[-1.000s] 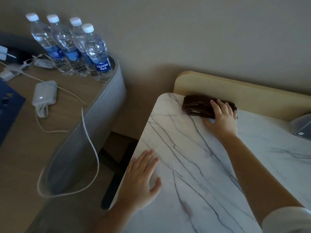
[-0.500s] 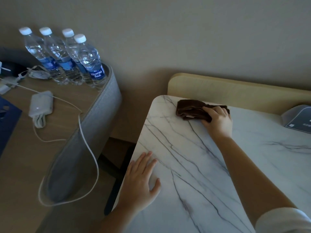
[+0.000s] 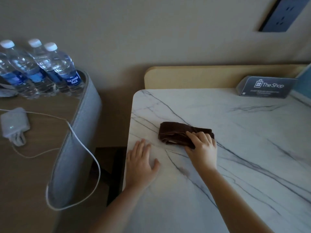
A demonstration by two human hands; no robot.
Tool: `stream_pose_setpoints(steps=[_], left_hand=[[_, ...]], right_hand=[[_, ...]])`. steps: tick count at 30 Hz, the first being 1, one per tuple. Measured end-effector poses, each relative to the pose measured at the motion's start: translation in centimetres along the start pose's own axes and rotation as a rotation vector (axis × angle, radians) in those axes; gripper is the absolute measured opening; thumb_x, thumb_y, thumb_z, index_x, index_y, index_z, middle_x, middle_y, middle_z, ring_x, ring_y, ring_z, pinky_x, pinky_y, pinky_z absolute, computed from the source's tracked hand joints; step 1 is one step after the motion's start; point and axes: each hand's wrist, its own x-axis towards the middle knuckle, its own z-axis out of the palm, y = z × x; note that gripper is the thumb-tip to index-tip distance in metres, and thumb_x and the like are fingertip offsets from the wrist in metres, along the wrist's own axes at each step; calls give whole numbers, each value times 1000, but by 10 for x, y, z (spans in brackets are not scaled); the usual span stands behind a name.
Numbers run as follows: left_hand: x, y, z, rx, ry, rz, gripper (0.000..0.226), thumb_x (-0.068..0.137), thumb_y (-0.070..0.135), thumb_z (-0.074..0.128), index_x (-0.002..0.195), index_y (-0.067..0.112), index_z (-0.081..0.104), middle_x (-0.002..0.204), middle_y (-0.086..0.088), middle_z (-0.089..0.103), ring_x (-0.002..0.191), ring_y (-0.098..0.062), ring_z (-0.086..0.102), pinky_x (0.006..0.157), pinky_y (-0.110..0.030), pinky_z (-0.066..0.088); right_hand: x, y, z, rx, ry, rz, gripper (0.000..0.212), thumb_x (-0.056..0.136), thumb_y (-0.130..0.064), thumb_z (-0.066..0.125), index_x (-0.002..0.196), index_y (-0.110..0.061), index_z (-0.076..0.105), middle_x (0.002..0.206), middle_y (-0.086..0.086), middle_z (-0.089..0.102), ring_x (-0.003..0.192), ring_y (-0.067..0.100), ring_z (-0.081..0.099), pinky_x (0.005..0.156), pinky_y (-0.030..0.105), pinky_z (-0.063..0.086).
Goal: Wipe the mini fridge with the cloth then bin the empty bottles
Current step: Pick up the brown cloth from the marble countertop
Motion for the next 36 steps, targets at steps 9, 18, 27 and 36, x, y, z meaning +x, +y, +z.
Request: stream_pose_setpoints(steps=[9, 18, 27, 36], left_hand=[[-4, -1, 1, -9, 19, 29, 59, 74, 42, 39, 120, 11, 58, 137, -12, 49, 129, -31, 41, 102, -48, 33], [-4, 0, 3, -7, 15, 36, 59, 73, 40, 36, 118, 10, 59, 136, -12, 50, 129, -30, 42, 100, -50, 38], [-3, -1, 4, -44, 39, 23, 54, 72, 38, 44, 117, 14, 59, 137, -9, 49, 130, -27, 41, 101, -48, 36], [-8, -6, 4, -114, -1, 40, 59, 78, 41, 36, 129, 15, 51, 148, -4, 34, 140, -20, 22, 111, -42, 21]], right_hand=[[-61, -30, -32, -136, -60, 85, 48, 59, -29, 75, 103, -10, 69, 80, 10, 60, 71, 33, 57, 67, 42, 46], [-19, -19, -48, -13, -214, -76, 53, 73, -52, 52, 110, -15, 63, 98, 10, 58, 85, 30, 56, 81, 42, 47], [6, -27, -21, 103, -542, -103, 56, 77, -48, 61, 129, -30, 51, 128, 7, 48, 115, 28, 47, 90, 40, 44], [-1, -26, -13, 58, -538, -118, 63, 74, -41, 69, 132, -31, 46, 132, 7, 44, 110, 30, 48, 78, 42, 50]])
